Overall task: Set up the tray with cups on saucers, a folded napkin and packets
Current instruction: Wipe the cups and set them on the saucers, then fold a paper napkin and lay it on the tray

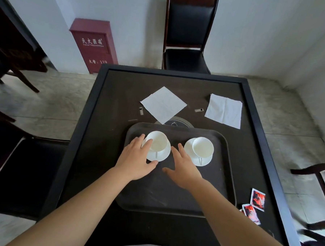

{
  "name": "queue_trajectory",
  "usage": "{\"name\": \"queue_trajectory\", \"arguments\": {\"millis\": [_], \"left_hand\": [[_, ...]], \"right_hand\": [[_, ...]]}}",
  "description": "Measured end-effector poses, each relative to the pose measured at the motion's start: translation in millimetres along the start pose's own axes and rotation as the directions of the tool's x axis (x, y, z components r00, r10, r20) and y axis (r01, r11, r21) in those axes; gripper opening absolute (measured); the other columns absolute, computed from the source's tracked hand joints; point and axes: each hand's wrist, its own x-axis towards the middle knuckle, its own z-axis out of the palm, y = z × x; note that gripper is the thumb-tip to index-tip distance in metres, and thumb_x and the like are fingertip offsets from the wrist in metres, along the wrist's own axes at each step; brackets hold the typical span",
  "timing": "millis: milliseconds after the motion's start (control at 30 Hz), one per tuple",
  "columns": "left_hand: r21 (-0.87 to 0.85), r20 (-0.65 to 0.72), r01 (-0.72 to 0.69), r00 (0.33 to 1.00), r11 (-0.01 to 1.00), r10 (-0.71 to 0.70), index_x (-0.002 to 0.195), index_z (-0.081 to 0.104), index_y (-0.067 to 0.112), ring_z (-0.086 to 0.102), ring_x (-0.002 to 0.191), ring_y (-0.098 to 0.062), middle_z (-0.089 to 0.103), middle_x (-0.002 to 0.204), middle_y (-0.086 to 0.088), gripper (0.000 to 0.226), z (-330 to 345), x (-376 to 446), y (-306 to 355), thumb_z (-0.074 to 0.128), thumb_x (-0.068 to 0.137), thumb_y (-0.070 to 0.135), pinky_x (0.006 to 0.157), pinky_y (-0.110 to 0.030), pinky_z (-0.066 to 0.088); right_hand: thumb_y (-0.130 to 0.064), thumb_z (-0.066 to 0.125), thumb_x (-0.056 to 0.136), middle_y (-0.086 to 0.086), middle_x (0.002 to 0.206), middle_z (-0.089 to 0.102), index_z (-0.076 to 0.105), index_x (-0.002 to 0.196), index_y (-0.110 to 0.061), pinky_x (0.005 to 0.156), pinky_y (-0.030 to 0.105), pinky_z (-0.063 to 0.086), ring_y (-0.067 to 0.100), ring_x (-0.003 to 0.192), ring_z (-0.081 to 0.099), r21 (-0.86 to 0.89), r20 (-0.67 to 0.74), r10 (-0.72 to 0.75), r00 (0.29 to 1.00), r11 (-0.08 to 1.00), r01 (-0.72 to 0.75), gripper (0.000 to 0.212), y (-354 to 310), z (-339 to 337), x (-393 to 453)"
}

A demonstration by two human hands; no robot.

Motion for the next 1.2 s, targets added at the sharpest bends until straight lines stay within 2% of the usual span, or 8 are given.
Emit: {"name": "queue_trajectory", "arguments": {"millis": [367,500,667,767,867,1033,1200], "left_hand": [[0.066,-0.007,-0.106,0.994,0.992,0.106,0.147,0.033,0.03,0.015,0.146,-0.032,0.018,0.16,-0.009,0.067,-34,45,17,0.049,0.088,0.057,0.114,-0.049,0.024],[0.112,0.0,-0.162,0.987,0.98,0.163,0.145,0.034,0.03,0.018,0.144,-0.03,0.022,0.158,-0.008,0.064,-48,84,17,0.047,0.089,0.057,0.111,-0.05,0.027],[0.173,0.018,-0.222,0.975,0.959,0.223,0.144,0.036,0.029,0.027,0.14,-0.029,0.029,0.155,-0.008,0.063,-54,151,2,0.047,0.089,0.057,0.107,-0.051,0.033],[0.241,0.042,-0.254,0.967,0.937,0.251,0.142,0.037,0.028,0.03,0.139,-0.029,0.031,0.154,-0.008,0.06,-49,194,-13,0.049,0.09,0.055,0.107,-0.048,0.034],[0.307,0.117,-0.316,0.949,0.898,0.294,0.141,0.038,0.027,0.03,0.138,-0.029,0.032,0.153,-0.008,0.057,-37,231,-29,0.051,0.09,0.05,0.107,-0.048,0.034],[0.268,0.22,-0.334,0.934,0.904,0.28,0.143,0.034,0.023,0.027,0.14,-0.029,0.029,0.154,-0.008,0.059,-8,281,-51,0.052,0.091,0.045,0.107,-0.048,0.033],[0.148,0.231,-0.394,0.906,0.907,0.356,0.146,0.03,0.02,0.015,0.145,-0.025,0.021,0.158,-0.006,0.065,21,321,-64,0.05,0.091,0.049,0.115,-0.045,0.024]], "right_hand": [[-0.049,0.065,0.086,0.001,0.164,0.001,0.025,0.15,-0.023,0.101,0.042,0.043,0.024,0.143,0.025,-0.074,-0.06,-0.04,0.997,0.997,0.036,0.08,6,-36,27],[-0.047,0.065,0.086,0.004,0.163,0.008,0.029,0.149,-0.019,0.103,0.042,0.041,0.027,0.144,0.024,-0.092,-0.077,-0.064,0.995,0.994,0.057,0.078,5,-56,63],[-0.045,0.066,0.086,0.001,0.158,0.021,0.038,0.141,-0.023,0.098,0.043,0.045,0.026,0.14,0.031,-0.091,-0.077,-0.061,0.995,0.994,0.054,0.066,2,-77,116],[-0.045,0.065,0.088,0.0,0.157,0.025,0.034,0.145,-0.023,0.102,0.044,0.044,0.026,0.14,0.032,-0.111,-0.053,-0.02,0.998,0.994,0.014,0.069,3,-85,156],[-0.044,0.061,0.09,0.0,0.152,0.034,0.032,0.146,-0.02,0.1,0.043,0.043,0.026,0.136,0.035,-0.134,-0.037,0.004,0.999,0.991,-0.009,0.068,7,-84,195],[-0.052,0.055,0.091,0.0,0.143,0.046,0.035,0.142,-0.022,0.092,0.042,0.045,0.026,0.128,0.043,-0.247,-0.036,0.085,0.996,0.965,-0.091,0.063,18,-67,253],[-0.061,0.053,0.087,0.004,0.14,0.042,0.037,0.138,-0.019,0.096,0.041,0.039,0.028,0.126,0.038,-0.242,-0.195,0.121,0.973,0.956,-0.167,0.067,26,-38,292]]}}
